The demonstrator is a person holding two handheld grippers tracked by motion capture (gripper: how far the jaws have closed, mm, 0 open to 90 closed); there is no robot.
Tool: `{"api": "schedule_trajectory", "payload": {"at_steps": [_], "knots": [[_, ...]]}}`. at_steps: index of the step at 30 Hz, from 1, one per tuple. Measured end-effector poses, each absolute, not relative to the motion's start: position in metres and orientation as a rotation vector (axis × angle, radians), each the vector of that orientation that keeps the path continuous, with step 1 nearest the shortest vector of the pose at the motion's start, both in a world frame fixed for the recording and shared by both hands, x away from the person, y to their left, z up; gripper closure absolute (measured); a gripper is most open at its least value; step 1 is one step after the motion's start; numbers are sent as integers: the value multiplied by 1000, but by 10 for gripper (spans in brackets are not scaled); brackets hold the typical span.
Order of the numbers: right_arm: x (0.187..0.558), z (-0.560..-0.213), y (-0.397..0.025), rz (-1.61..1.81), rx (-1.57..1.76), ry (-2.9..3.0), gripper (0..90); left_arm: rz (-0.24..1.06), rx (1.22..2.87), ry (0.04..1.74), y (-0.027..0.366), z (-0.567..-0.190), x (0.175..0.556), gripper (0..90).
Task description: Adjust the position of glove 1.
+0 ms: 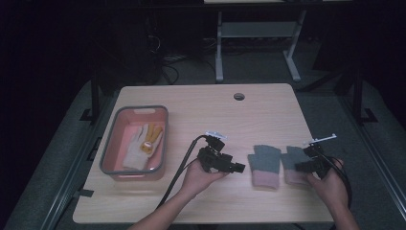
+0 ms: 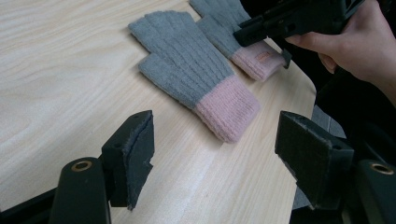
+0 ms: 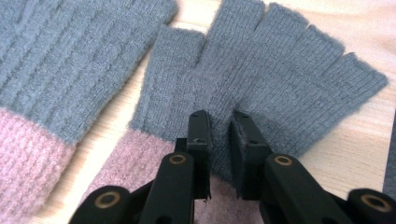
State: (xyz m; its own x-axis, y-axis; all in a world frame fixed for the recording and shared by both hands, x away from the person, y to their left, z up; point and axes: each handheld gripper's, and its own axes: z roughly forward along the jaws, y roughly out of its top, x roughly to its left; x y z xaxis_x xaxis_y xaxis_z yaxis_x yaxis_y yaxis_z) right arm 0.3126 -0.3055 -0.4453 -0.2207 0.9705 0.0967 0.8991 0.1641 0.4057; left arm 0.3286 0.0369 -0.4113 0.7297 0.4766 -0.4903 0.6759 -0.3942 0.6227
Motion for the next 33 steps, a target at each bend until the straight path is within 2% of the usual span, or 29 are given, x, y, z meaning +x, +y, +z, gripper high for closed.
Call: {"api": "schedule_trajectory", "payload": {"at_steps": [9,20,33], "knots": [[312,-441,-310,623,1863,2230,850,-284,2061,875,39,-411,331,286],[308,-419,-307,672,1848,2215,853,-276,2059,879,41,-409,331,286],[311,-400,-275,722,1810,2266,851,-266,2060,877,44,-408,331,286]]}}
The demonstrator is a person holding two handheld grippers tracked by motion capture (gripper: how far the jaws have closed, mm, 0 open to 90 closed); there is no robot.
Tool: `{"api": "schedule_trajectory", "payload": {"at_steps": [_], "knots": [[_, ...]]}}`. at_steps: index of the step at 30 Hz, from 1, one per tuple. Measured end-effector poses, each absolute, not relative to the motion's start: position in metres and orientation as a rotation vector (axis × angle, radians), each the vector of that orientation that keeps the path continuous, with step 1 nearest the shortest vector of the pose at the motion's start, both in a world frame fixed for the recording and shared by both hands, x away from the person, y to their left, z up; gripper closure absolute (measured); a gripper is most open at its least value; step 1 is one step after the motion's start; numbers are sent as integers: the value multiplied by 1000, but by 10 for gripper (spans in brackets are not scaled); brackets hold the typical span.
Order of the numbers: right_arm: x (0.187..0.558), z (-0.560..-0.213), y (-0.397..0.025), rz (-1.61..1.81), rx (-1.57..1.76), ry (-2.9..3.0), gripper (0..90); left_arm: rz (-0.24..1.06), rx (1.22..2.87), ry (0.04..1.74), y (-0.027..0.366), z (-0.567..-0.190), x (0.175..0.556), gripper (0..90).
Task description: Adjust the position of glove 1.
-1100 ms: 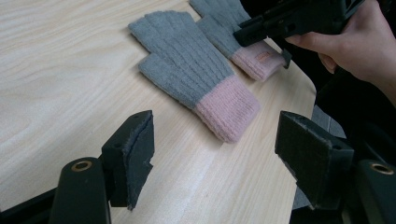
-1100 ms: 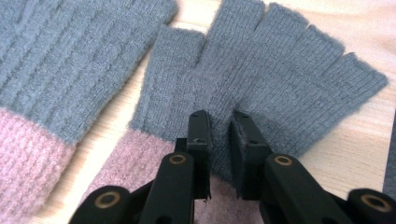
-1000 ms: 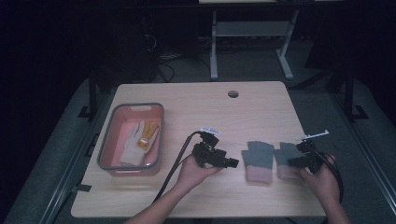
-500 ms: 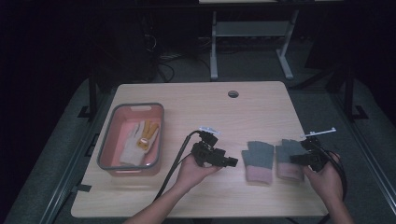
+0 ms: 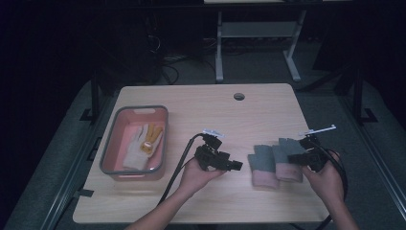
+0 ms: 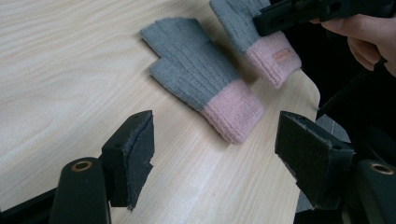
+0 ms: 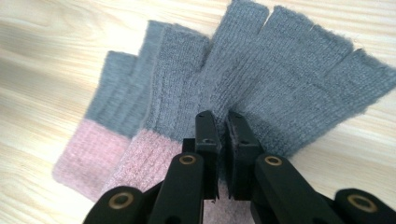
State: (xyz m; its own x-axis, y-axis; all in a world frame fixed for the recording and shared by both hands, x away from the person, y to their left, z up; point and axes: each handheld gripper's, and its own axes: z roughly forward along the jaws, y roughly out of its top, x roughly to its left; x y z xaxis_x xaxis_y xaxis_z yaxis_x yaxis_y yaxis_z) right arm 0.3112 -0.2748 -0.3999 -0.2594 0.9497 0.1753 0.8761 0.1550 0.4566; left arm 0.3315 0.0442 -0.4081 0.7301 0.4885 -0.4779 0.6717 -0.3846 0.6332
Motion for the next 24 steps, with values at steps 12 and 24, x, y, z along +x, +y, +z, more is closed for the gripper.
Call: {"api": "schedule_trajectory", "payload": {"at_steps": [12,24], "knots": [[316,-407,-241,746,1775,2340,846,-272,2066,881,43,-408,330,286],[323,-415,-216,728,1787,2373,838,-271,2070,879,45,-411,330,286]]}}
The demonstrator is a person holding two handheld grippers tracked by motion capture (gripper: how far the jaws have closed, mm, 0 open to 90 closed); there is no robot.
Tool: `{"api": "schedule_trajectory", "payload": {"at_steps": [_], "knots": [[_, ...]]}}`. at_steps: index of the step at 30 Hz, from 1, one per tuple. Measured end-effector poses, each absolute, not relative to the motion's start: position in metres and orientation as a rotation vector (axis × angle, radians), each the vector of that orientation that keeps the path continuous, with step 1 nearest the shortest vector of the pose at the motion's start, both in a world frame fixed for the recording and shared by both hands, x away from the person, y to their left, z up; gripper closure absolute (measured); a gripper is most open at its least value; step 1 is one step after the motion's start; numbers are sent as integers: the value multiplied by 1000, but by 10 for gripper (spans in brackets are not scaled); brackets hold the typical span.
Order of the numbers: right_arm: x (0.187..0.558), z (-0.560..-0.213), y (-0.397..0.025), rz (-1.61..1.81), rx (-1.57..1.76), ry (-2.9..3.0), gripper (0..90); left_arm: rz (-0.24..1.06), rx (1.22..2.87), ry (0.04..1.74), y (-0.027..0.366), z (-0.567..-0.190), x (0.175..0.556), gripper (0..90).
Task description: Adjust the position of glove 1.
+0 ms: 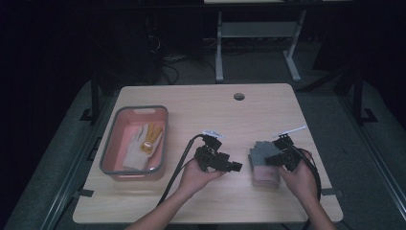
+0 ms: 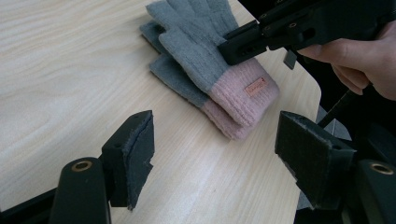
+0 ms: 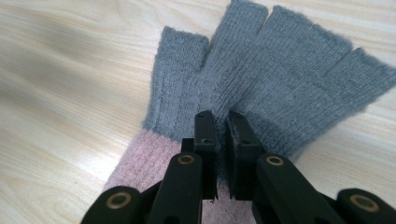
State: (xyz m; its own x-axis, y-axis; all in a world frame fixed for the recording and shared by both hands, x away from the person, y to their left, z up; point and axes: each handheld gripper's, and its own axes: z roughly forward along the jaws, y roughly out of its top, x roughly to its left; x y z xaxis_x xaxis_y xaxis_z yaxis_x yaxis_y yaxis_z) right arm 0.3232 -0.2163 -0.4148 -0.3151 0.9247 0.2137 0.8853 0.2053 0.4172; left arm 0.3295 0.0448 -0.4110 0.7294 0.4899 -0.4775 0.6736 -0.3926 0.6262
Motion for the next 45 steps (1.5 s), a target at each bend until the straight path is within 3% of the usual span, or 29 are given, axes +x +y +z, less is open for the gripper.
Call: {"api": "schedule_trajectory", "payload": {"at_steps": [8,22,28,45], "knots": [[324,-422,-220,754,1819,2361,773,-288,2066,894,41,-417,330,286],[310,-422,-254,925,1912,2268,577,-334,2099,909,1,-438,326,311],[307,-430,-264,989,1945,2242,539,-410,2050,954,-12,-448,329,322],[303,-457,-273,1118,2030,2212,485,-421,2082,1010,-30,-467,329,411]]}}
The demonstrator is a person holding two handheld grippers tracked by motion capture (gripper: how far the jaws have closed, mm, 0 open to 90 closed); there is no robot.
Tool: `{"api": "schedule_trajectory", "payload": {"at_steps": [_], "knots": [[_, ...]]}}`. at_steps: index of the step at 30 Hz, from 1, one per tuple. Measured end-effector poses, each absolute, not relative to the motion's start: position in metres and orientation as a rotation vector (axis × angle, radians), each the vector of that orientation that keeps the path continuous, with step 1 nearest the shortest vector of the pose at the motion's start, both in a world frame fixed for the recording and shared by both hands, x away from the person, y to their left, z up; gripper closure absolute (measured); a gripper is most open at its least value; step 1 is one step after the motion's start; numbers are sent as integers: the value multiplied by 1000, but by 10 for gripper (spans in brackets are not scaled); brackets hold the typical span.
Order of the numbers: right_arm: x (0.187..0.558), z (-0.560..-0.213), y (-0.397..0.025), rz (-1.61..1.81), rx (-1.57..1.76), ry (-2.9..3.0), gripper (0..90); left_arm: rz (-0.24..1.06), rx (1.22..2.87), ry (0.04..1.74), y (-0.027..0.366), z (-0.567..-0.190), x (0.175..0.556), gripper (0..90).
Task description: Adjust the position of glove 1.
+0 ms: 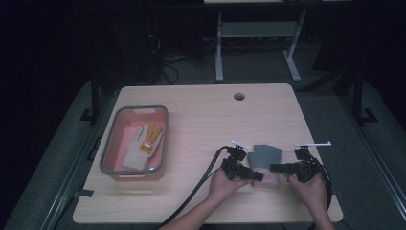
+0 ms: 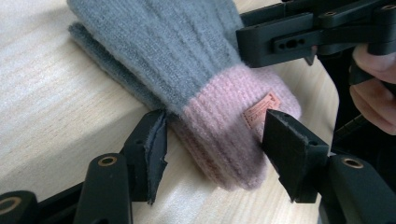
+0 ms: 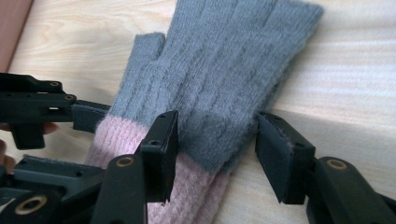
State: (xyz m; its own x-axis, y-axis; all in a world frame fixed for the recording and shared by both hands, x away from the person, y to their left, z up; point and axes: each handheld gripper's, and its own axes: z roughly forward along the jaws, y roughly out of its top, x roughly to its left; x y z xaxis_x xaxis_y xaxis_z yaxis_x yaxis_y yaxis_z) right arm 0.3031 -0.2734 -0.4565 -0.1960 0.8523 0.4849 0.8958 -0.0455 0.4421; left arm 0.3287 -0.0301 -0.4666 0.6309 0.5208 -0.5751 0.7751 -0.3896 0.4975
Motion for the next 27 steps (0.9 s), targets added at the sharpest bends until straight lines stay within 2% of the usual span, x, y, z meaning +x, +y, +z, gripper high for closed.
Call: {"api": "schedule_trajectory", "payload": {"at_steps": [8,11,27], "knots": [[300,-463,-276,-1109,-1957,-2049,505,-415,2075,1032,-32,-467,327,430],[299,-467,-275,-1149,-1933,-1995,572,-413,2081,1029,-36,-467,325,444],[302,-471,-273,-1185,-1922,-1922,699,-486,2020,1067,-33,-472,334,568]]}}
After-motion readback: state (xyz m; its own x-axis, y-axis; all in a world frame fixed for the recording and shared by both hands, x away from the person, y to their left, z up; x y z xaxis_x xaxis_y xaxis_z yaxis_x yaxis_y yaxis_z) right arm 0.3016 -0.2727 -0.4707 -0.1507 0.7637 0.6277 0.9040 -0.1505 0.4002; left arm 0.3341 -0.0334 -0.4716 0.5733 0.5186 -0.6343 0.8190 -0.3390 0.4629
